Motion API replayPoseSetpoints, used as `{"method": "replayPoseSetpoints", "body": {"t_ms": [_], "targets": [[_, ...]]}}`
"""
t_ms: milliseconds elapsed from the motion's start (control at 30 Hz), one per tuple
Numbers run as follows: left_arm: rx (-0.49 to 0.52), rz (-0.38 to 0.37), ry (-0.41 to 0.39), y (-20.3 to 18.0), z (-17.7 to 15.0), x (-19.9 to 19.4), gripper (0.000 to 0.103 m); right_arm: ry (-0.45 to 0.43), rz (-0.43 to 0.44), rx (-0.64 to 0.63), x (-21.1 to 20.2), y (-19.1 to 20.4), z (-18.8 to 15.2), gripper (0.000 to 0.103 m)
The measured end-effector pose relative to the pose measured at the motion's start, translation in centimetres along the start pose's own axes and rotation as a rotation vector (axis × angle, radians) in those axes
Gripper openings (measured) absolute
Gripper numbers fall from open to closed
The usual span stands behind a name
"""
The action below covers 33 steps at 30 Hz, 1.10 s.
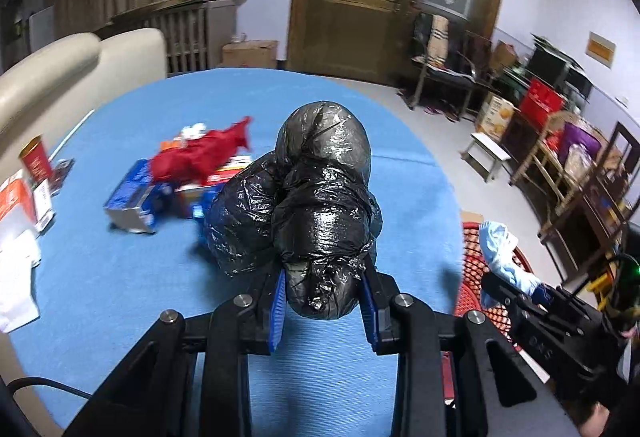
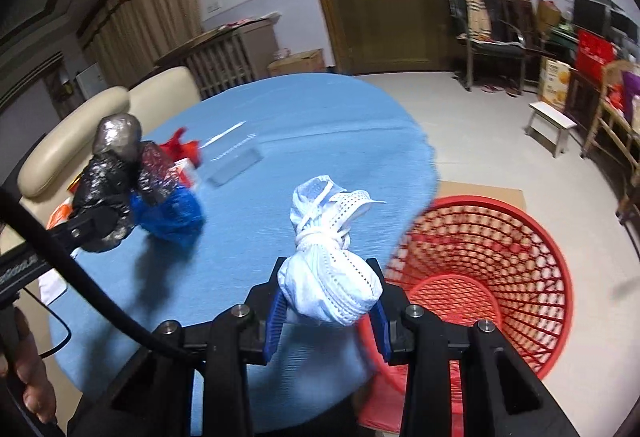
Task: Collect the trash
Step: 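Carry both bags over the red wastebasket and open both grippers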
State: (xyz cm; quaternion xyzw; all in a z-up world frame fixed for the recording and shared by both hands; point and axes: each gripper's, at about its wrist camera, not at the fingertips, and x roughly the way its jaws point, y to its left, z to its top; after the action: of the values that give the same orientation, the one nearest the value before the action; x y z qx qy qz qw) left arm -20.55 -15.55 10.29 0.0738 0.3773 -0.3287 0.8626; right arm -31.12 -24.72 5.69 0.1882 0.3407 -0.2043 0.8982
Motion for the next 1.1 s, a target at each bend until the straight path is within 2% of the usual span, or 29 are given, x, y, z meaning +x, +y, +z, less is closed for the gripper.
{"method": "replayPoseSetpoints", "body": {"t_ms": [367, 567, 667, 767, 900, 1100], "targets": [[0.115, -0.094, 0.043, -6.1, 0.6, 2.1, 0.033, -0.001, -0.141, 0.11, -0.1, -7.8, -0.4, 0.039], [0.15, -0.124, 0.063, -8.2, 0.5, 2.8, 0.033, 0.038, -0.191, 0.146, 0.9, -10.9, -1.2, 0.039], [0.171, -0.134, 0.071, -9.1, 0.5, 3.1, 0.033, 0.063, -0.201, 0.164, 1.4, -11.9, -1.8, 0.042], [0.187, -0.138, 0.079, -9.5, 0.6, 3.5, 0.033, 0.082, -0.203, 0.18, 1.8, -12.4, -2.3, 0.06], [0.203, -0.144, 0.086, -10.1, 0.6, 3.8, 0.033, 0.088, -0.21, 0.196, 1.9, -13.1, -2.4, 0.06], [0.237, -0.163, 0.101, -11.4, 0.6, 4.3, 0.033, 0.036, -0.217, 0.251, 0.2, -15.1, -2.0, 0.064]]}}
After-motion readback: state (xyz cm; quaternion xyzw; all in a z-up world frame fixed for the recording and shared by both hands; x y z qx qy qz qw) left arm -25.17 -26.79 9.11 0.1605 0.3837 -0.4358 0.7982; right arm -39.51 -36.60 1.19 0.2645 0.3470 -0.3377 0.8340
